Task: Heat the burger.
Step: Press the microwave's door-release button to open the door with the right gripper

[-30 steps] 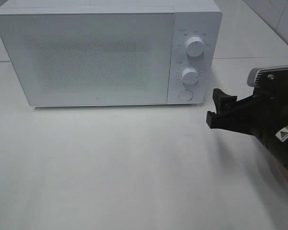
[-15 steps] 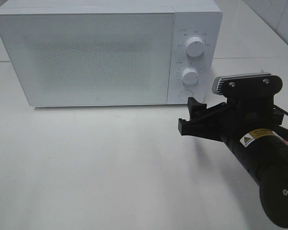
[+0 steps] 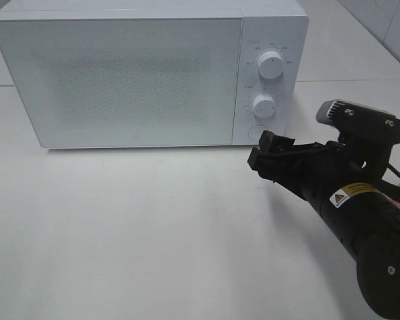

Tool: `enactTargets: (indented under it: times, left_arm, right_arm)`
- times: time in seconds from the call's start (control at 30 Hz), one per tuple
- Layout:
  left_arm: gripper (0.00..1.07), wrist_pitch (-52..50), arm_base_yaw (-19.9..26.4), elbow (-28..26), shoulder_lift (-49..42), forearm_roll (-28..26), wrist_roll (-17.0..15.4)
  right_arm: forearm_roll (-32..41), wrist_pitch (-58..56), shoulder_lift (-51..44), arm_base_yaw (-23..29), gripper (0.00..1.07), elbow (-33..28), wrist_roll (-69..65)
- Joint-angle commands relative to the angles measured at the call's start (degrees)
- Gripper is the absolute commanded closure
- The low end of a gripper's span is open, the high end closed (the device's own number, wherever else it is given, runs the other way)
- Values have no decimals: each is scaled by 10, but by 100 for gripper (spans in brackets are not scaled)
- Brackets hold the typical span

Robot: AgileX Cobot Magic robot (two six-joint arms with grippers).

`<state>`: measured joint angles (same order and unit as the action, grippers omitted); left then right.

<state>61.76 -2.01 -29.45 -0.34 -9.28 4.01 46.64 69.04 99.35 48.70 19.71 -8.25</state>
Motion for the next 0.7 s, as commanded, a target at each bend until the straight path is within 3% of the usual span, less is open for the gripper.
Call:
enactTargets:
  times: [0.03, 0.23, 0.4, 0.43, 0.5, 0.57, 0.6, 0.63, 0.67, 0.7]
  left_arm:
    - [9, -6, -2, 0, -13, -1, 2]
    - [9, -6, -2, 0, -13, -1, 2]
    - [9, -6, -2, 0, -13, -1, 2]
    - [9, -6, -2, 0, -13, -1, 2]
    - [9, -6, -2, 0, -13, -1, 2]
    - [9, -6, -2, 0, -13, -1, 2]
    - [9, -6, -2, 0, -13, -1, 2]
    - [9, -6, -2, 0, -13, -1, 2]
    - [9, -6, -2, 0, -13, -1, 2]
    - [9, -6, -2, 0, -13, -1, 2]
  right_arm:
    - [-2, 105, 0, 3, 32, 5, -155]
    - [-2, 105, 0, 3, 35, 5, -357]
    - [13, 103, 0, 3, 45, 5, -519]
    - [13, 100, 0, 3, 52, 5, -577]
    - [12, 97, 0, 3, 55, 5, -599]
    - [14, 87, 0, 3, 66, 5, -661]
    - [14, 87, 0, 3, 66, 5, -661]
    - [18, 77, 0, 3, 77, 5, -686]
    - [18, 77, 0, 3, 77, 5, -686]
    - [23, 65, 0, 3, 86, 5, -698]
